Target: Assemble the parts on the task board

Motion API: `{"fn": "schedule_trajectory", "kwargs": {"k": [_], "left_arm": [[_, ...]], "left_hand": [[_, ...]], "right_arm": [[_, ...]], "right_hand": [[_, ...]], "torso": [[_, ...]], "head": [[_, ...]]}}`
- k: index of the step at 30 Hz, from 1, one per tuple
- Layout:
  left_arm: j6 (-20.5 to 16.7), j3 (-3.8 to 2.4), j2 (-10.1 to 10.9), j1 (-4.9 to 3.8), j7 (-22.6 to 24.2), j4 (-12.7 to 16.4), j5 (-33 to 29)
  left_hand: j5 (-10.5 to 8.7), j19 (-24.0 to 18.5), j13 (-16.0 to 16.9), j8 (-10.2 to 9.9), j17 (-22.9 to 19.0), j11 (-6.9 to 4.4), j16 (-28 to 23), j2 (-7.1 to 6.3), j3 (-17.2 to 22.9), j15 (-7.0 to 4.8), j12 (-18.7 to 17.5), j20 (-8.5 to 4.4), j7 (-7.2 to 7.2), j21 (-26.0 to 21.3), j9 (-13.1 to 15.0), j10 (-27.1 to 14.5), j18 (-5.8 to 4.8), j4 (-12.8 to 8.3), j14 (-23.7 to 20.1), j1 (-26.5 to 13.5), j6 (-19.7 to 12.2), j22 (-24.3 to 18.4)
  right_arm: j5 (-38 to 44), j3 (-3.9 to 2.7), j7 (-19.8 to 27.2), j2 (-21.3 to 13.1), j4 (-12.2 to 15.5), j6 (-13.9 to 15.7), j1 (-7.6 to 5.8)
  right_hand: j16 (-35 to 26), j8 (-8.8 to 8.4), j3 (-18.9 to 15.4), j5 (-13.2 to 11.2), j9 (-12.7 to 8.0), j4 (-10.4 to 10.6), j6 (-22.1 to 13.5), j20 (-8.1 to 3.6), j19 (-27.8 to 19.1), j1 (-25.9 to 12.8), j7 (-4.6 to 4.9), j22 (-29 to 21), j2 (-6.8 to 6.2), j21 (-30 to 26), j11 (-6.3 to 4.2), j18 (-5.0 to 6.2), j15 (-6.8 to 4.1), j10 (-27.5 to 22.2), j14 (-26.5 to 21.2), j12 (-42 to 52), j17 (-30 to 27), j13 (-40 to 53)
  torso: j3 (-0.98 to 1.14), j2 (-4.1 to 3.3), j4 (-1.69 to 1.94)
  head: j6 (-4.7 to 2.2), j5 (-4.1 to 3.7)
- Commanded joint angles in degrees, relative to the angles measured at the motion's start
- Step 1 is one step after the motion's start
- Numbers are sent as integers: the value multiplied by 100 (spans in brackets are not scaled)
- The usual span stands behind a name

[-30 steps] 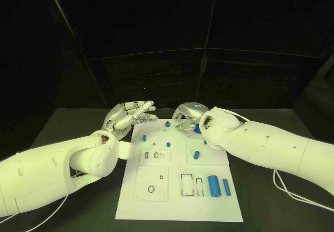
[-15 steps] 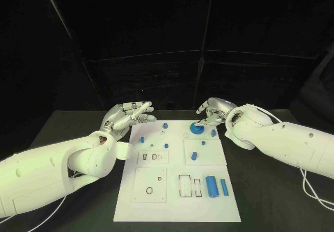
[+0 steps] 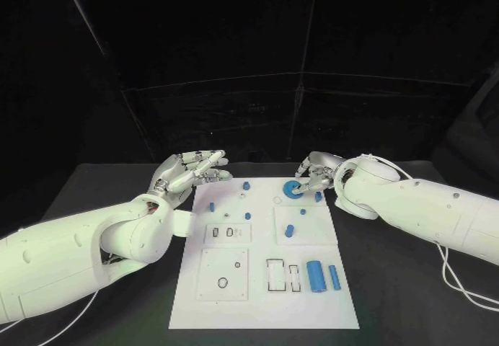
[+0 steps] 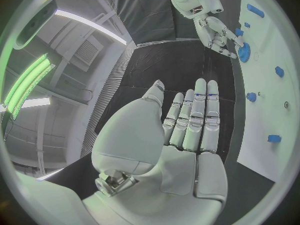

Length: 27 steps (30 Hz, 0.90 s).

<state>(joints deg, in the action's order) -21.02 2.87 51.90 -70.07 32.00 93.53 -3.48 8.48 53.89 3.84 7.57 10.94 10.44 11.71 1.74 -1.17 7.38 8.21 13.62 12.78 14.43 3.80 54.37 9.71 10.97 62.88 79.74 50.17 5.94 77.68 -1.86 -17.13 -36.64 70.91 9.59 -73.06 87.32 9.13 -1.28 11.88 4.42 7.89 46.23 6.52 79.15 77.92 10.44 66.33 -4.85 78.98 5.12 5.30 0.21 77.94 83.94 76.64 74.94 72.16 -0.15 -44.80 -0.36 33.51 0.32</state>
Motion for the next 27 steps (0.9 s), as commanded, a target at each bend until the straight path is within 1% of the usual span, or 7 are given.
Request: {"fn": "schedule_trajectory", "kwargs": {"k": [1, 6, 13, 16, 20, 25, 27], "left_arm": [[91, -6, -9, -8, 15, -6, 7], [95, -6, -13, -8, 14, -16, 7], [100, -6, -21, -8, 11, -34, 7], [102, -6, -23, -8, 8, -43, 7], [106, -6, -27, -8, 4, -54, 7], [114, -5, -32, -8, -5, -62, 7], [120, -5, -34, -8, -11, -64, 7]], "left_hand": [[0, 34, -8, -37, 8, 14, -22, 15, 1, -1, -38, 6, 84, -29, -5, 9, 81, -40, 34, 54, 29, -9], [0, 36, -8, -39, 12, 13, -25, 21, 4, -1, -41, 6, 84, -32, -5, 10, 81, -46, 34, 59, 31, -11], [0, 36, -8, -39, 12, 13, -25, 21, 4, -1, -41, 6, 84, -32, -5, 10, 81, -46, 34, 59, 31, -11], [0, 36, -8, -39, 12, 13, -25, 21, 4, -1, -41, 6, 84, -32, -5, 10, 81, -46, 34, 59, 31, -11], [1, 38, -8, -42, 16, 13, -30, 28, 8, -2, -43, 6, 84, -35, -5, 11, 81, -54, 35, 66, 32, -14], [1, 38, -8, -43, 17, 13, -31, 29, 8, -2, -44, 6, 84, -36, -5, 11, 81, -56, 35, 67, 32, -15], [1, 38, -8, -43, 17, 14, -31, 30, 8, -2, -44, 6, 85, -36, -5, 11, 81, -56, 35, 67, 32, -15]], "right_arm": [[34, -4, -67, 39, -29, -381, -9], [179, -3, -35, 72, -28, -412, -8], [283, -3, 32, 94, -14, -216, -7], [297, -3, 46, 96, -12, -146, -6], [307, -3, 63, 98, -11, -66, -6], [350, -3, 86, 103, -5, 17, -6], [398, -3, 93, 108, -2, 54, -6]], "right_hand": [[47, 68, 30, 18, 10, -15, 25, -4, 53, 109, -26, 30, 20, 47, -2, -70, 34, 85, 490, 105, 921, 132], [59, 148, 51, 8, 23, -59, 100, -11, 58, 200, -45, 61, 71, 68, -19, -75, 23, 164, 494, 212, 950, 274], [75, 252, 89, -5, 36, -116, 236, -28, 74, 280, -79, 119, 174, 104, -47, -84, 2, 285, 501, 356, 987, 466], [78, 292, 108, -29, 39, -139, 304, -37, 84, 299, -94, 148, 223, 121, -61, -89, -10, 331, 502, 406, 994, 535], [82, 343, 163, -143, 41, -177, 412, -54, 92, 334, -116, 176, 307, 139, -82, -93, -27, 372, 504, 449, 1003, 598], [89, 408, 287, -178, 45, -253, 606, -77, 102, 419, -150, 211, 427, 158, -113, -99, -56, 454, 507, 531, 1023, 716], [93, 434, 405, -271, 43, -335, 738, -99, 112, 523, -180, 238, 499, 173, -141, -103, -83, 492, 509, 568, 1034, 770]], "torso": [[-6, -1, 3], [-5, 2, -8], [-2, -3, 7], [-3, -5, 4], [-6, -2, -2], [-7, -3, -2], [-7, -2, 2]], "head": [[9, 1], [18, 10], [24, 1], [26, 2], [33, 1], [38, -10], [40, -14]]}}
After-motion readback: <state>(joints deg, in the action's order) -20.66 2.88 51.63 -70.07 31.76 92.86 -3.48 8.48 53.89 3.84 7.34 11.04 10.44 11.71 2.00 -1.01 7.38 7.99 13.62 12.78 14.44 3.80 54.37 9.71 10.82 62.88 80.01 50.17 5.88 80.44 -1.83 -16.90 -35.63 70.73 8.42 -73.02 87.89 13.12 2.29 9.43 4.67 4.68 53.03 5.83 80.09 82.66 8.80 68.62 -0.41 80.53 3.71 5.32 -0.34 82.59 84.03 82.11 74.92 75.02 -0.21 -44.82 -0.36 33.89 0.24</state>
